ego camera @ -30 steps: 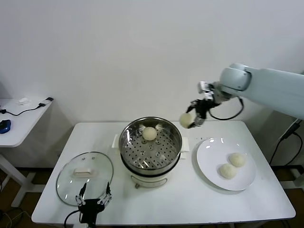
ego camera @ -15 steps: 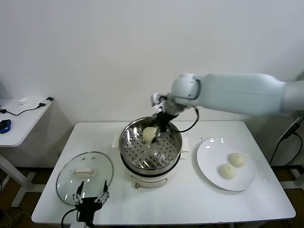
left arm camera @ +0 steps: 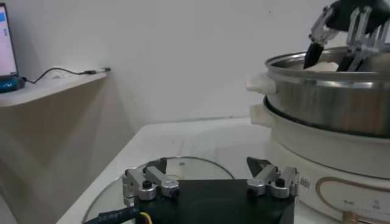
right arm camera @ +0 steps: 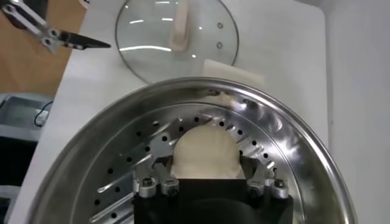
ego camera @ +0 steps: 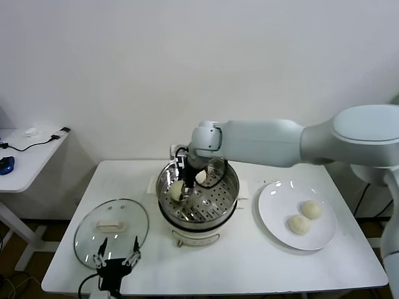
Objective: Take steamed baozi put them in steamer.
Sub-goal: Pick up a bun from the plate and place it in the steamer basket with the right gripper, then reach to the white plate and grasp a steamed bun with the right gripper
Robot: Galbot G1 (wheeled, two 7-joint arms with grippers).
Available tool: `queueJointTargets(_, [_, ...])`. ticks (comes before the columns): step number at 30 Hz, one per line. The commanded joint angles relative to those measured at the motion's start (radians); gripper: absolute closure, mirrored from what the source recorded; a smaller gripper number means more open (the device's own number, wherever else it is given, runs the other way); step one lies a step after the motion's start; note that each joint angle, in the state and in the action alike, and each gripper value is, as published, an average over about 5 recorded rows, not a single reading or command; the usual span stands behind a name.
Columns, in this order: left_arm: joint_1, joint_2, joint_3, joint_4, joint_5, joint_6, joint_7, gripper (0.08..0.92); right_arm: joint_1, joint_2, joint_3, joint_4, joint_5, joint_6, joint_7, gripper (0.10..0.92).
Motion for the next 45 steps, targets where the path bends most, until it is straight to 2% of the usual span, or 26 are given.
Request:
queueJointTargets(1, [0.0, -0.003, -0.001, 0.002, 0.0, 0.0, 0.0, 0.177, -0.055, 0.047, 0.02, -0.067, -0.015, 0.007, 0.021, 0.287])
queueJointTargets(5, [0.0, -0.004, 0.0, -0.001, 0.0, 0.001, 0.0, 0.177, -0.024, 0.007, 0.047, -0.036, -0.035, 0.06, -0.013, 0.228])
queueJointTargets(9, [0.0, -0.007, 0.003, -0.006, 0.003, 0.003, 0.001, 0.177, 0.081, -0.081, 0.042, 0.014, -0.081, 0.153, -0.137, 0.204])
queueJointTargets(16, [-0.003, -0.012, 0.001, -0.019, 0.0, 0.009, 0.004, 0.177, 0.29, -0.403, 0.021, 0.166, -0.165, 0.244, -0.324, 0.203])
queueJointTargets(22, [-0.01, -0.01, -0.006, -0.02, -0.004, 0.012, 0.007, 0.177, 0.386, -0.71, -0.113, 0.297, -0.273, 0.286, -0.387, 0.203])
queueJointTargets(27, [-0.011, -0.011, -0.008, -0.018, -0.004, 0.013, 0.007, 0.177, 0.32, -0.868, -0.248, 0.326, -0.415, 0.314, -0.391, 0.203])
queueJointTargets(34, [-0.007, -0.015, -0.022, -0.016, -0.004, 0.013, 0.007, 0.177, 0.074, -0.955, -0.178, 0.257, -0.568, 0.291, -0.338, 0.203])
queueJointTargets(45, [-0.003, -0.022, -0.024, -0.007, 0.005, 0.007, 0.007, 0.177, -0.268, -0.919, 0.112, 0.109, -0.648, 0.259, -0.301, 0.203])
